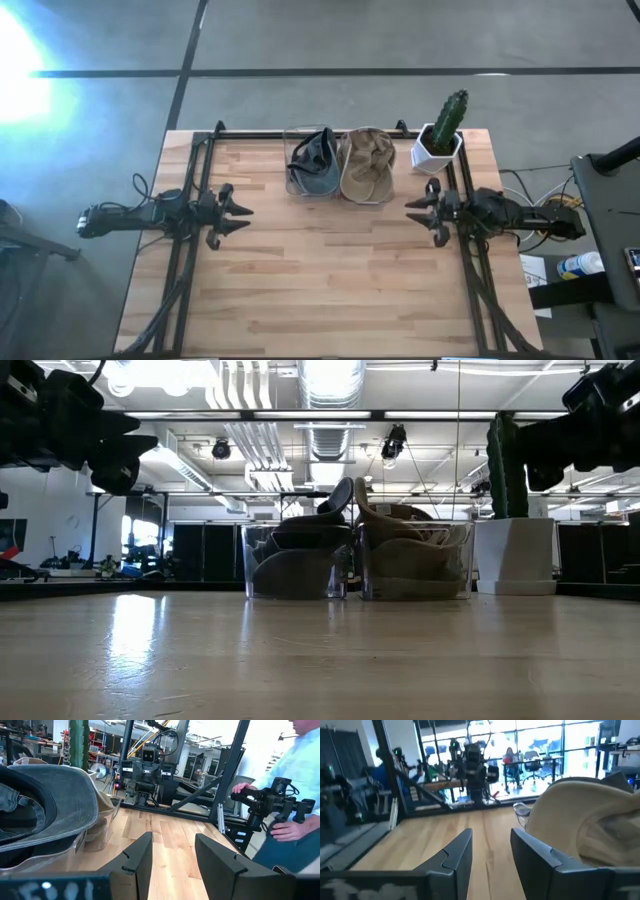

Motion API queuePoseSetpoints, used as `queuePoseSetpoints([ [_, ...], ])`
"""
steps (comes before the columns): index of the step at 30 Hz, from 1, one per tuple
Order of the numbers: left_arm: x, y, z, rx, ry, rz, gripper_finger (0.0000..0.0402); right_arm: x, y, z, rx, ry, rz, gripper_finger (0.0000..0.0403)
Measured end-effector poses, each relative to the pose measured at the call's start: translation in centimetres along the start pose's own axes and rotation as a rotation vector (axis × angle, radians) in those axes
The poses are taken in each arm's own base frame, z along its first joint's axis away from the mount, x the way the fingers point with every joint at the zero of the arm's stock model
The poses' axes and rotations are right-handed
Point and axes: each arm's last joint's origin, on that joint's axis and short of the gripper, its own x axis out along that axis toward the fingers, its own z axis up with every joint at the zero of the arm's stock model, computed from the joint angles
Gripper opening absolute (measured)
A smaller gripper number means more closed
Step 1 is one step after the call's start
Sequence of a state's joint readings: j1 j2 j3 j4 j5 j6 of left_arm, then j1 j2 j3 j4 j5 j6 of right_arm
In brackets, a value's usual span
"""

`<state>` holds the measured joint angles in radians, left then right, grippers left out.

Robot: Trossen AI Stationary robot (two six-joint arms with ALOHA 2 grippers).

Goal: Pick & Place hat
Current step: Return to Home Position

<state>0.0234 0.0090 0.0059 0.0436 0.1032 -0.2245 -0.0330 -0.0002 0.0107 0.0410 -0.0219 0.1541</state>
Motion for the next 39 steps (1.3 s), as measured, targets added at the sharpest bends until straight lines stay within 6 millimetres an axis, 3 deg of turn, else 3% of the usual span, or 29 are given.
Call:
queuePoseSetpoints([
  [8, 0.01, 0.01, -0.02, 0.0, 0.002, 0.001, 0.0142, 0.0, -0.01, -0.3, -0.078, 0.031, 0.004, 0.0132],
  [39, 0.05, 0.02, -0.06, -0.001, 0.008, 0.002, 0.0142, 0.21, -0.06, -0.58, -0.074, 0.065, -0.002, 0.0132],
])
